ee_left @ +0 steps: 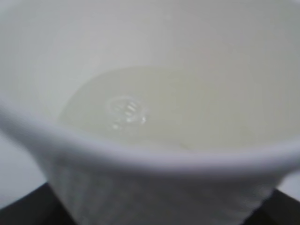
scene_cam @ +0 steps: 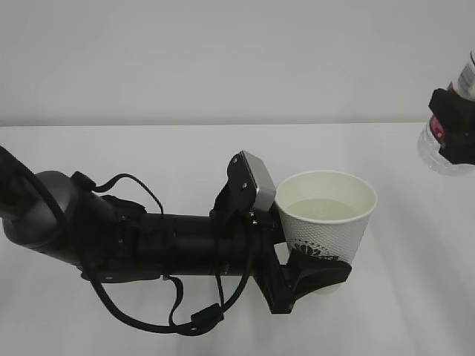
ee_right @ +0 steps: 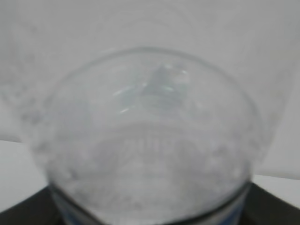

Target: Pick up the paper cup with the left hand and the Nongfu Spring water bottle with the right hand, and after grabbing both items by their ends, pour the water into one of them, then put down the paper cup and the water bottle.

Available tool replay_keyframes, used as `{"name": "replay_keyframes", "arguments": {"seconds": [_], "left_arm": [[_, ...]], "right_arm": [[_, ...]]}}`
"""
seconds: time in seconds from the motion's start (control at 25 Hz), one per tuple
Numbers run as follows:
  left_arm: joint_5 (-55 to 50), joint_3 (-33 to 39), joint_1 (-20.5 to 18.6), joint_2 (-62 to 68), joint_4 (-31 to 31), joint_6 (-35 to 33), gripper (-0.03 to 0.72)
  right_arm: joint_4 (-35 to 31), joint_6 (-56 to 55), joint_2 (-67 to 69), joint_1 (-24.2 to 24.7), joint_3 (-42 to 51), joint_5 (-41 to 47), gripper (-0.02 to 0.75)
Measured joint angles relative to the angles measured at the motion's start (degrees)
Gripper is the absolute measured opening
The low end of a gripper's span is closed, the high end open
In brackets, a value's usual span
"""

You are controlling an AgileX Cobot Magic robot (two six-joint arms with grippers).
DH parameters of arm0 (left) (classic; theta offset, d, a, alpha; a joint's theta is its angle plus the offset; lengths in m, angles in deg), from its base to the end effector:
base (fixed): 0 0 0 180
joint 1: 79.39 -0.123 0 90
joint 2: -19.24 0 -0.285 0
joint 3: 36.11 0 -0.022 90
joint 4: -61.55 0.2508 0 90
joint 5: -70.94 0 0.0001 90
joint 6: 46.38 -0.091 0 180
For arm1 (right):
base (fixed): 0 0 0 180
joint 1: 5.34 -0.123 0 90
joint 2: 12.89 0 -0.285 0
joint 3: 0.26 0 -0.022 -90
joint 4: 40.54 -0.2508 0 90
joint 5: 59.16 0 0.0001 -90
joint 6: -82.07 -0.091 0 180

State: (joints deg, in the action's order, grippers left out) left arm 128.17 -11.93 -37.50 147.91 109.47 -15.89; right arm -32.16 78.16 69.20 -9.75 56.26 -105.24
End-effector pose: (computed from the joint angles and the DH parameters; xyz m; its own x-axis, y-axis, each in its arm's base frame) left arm 0.2451 -0.2961 0.1119 -0.2063 0.1933 -0.9592 0.9684 0.1810 -0.1718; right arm 0.2321 0.0275 0.2271 -0.0432 -0.0368 -0.9984 -0.1826 0.9828 -0.0283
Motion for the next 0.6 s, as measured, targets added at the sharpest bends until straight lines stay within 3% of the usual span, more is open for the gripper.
{"name": "replay_keyframes", "arguments": {"seconds": [0.6], "left_arm": [[0.1, 0.0, 0.0, 0.0, 0.0, 0.0, 0.524]], "right_arm": [[0.0, -0.1, 0.3, 0.0, 6.4, -0.8, 0.440]]}}
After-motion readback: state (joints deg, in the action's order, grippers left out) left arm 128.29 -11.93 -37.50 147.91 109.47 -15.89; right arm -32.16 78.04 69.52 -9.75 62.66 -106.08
